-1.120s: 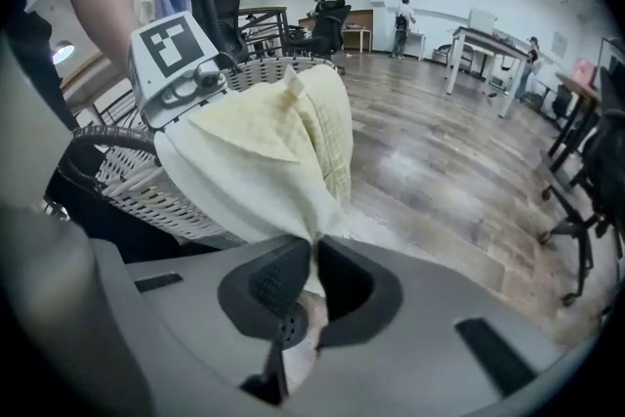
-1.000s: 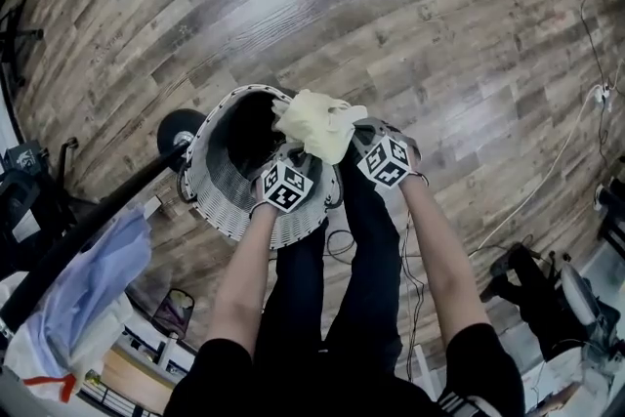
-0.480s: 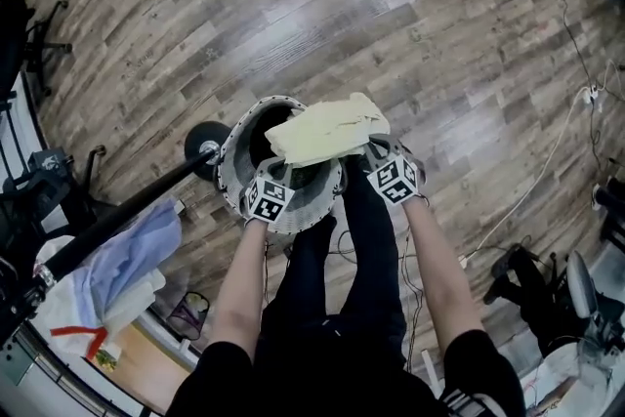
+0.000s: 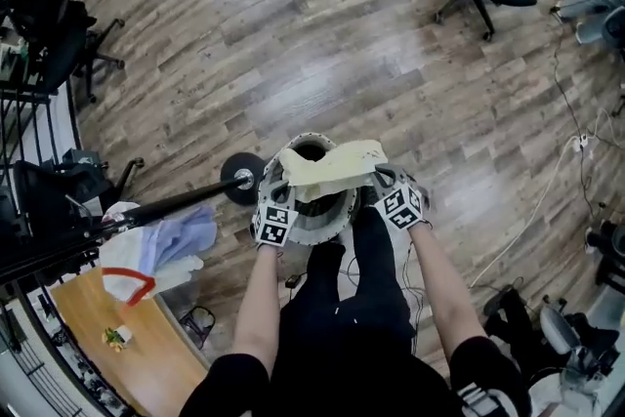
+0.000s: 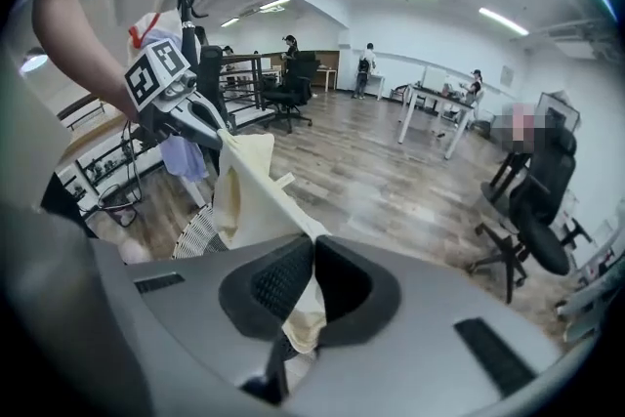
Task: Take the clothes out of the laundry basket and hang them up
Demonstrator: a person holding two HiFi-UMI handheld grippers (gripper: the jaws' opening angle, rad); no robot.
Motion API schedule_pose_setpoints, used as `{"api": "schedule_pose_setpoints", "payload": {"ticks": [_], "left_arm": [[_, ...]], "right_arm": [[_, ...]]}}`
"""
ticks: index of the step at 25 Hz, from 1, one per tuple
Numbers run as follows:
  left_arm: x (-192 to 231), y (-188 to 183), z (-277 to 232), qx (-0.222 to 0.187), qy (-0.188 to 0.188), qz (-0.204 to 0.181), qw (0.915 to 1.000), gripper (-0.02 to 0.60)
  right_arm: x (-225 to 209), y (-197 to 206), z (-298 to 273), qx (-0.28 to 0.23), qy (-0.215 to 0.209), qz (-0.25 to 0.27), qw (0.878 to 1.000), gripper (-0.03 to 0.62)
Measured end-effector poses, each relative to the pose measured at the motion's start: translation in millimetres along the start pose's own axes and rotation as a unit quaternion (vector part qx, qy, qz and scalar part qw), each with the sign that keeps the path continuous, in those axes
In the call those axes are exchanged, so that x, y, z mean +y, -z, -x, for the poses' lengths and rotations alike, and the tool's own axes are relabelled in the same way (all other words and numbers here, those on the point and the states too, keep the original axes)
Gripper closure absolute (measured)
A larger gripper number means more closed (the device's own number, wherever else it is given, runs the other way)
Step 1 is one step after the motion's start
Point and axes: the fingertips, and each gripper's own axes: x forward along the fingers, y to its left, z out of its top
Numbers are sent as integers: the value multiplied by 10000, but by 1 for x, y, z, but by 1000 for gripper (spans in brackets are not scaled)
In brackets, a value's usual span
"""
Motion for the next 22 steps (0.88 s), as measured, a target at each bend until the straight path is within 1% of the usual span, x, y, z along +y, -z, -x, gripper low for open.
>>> {"api": "schedule_pose_setpoints", "payload": {"ticks": [3, 5, 7, 10, 12, 14, 17, 19, 22], "left_arm": [[9, -22, 40, -122, -179, 22, 9998, 557], [20, -38, 59, -294, -346, -30, 9990, 558], [32, -56, 79, -454, -535, -4, 9975, 557], [46, -79, 113, -627, -878, -5, 9942, 558], [57, -91, 135, -742, -1178, -53, 9902, 557], [66, -101, 158, -843, -1563, -27, 9841, 558], [74, -116, 192, -989, -2135, 160, 9718, 558], [75, -124, 211, -1060, -2528, 317, 9612, 557], [73, -125, 236, -1058, -3072, 774, 9426, 558]], "right_arm": [[-3, -41, 21, -161, 83, 193, 9997, 576], [-9, -69, 31, -308, 86, 318, 9990, 577], [-14, -101, 42, -533, 95, 482, 9974, 577], [-14, -144, 58, -882, 55, 743, 9933, 577], [-14, -172, 65, -1115, -8, 948, 9892, 577], [-14, -200, 69, -1376, -128, 1138, 9839, 577], [-13, -234, 72, -1707, -396, 1375, 9749, 577], [-15, -255, 73, -1874, -628, 1574, 9676, 577], [-15, -285, 79, -2098, -990, 1951, 9530, 577]]}}
